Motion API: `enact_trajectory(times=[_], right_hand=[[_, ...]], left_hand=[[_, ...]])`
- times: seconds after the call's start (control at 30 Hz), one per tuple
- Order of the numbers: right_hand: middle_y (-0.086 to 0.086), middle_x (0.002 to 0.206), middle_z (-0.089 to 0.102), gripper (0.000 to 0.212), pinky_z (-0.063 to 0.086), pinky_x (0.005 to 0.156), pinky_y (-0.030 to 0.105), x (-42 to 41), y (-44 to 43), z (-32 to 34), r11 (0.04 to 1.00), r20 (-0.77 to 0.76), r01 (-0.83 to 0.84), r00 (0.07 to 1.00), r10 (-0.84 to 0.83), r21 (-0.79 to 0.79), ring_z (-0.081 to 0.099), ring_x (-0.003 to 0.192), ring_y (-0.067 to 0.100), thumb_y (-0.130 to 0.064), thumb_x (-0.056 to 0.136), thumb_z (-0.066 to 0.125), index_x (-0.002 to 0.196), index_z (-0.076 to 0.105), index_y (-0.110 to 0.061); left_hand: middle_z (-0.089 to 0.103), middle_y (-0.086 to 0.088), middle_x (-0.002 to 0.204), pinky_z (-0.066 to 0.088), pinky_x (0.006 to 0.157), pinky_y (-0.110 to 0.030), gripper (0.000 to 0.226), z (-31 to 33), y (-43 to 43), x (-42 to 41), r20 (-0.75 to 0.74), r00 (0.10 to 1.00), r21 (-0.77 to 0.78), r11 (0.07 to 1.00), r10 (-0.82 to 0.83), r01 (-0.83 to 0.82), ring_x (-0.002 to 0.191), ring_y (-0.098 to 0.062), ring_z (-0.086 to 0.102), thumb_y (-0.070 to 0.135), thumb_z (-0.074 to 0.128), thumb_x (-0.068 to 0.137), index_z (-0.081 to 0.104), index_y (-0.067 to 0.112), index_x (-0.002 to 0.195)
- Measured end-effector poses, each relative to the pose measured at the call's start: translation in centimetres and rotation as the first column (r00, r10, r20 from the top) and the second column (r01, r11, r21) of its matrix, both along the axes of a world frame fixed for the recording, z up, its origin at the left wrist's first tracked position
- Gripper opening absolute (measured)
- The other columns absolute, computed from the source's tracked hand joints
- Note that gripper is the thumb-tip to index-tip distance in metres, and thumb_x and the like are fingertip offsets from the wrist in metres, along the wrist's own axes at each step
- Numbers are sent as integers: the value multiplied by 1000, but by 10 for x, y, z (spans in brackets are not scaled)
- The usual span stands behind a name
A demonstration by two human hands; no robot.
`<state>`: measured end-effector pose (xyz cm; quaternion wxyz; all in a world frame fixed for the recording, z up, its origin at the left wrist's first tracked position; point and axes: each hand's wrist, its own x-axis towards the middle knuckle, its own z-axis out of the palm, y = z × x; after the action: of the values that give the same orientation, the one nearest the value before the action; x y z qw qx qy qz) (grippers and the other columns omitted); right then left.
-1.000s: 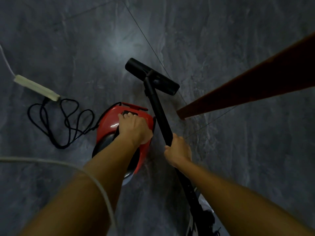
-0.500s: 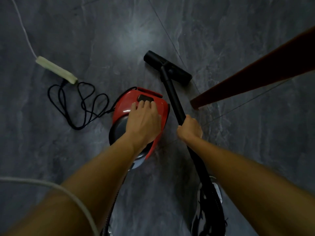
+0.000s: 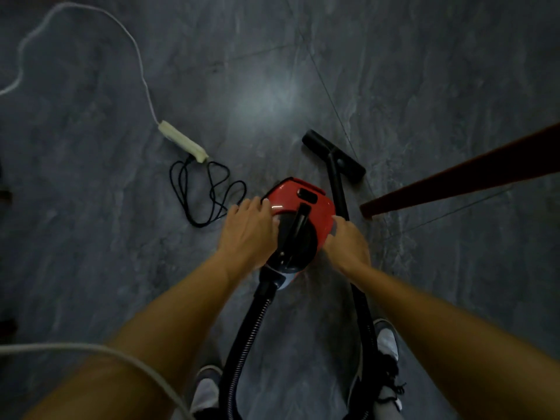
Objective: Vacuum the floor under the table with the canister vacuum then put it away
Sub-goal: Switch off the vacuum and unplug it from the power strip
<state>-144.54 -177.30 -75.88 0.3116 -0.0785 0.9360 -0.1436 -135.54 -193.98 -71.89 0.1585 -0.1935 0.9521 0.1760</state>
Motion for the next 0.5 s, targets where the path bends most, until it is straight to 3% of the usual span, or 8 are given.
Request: enact_trajectory(times=[0.3,0.5], right_hand=[[11,146,45,53,42,103,41,72,-89,141,990,-45,-85,996,81,-108,48,128,32,-19,94,48,146,38,-15],[11,143,49,52,41,103,40,109,-120,213,955,-86,-193,980,178,-223,49,128,31,-24,95,51,145,41,-14]], left_hand=[[56,-10,123,40,94,-40,41,132,-97,105,4,998,23,998,59,-59,111,-29,53,32,38,97,47,7,127],[44,-14,143,33,107,-43,53,207,-112,143,23,978,45,977,209,-210,129,-31,44,34,35,99,32,6,144]])
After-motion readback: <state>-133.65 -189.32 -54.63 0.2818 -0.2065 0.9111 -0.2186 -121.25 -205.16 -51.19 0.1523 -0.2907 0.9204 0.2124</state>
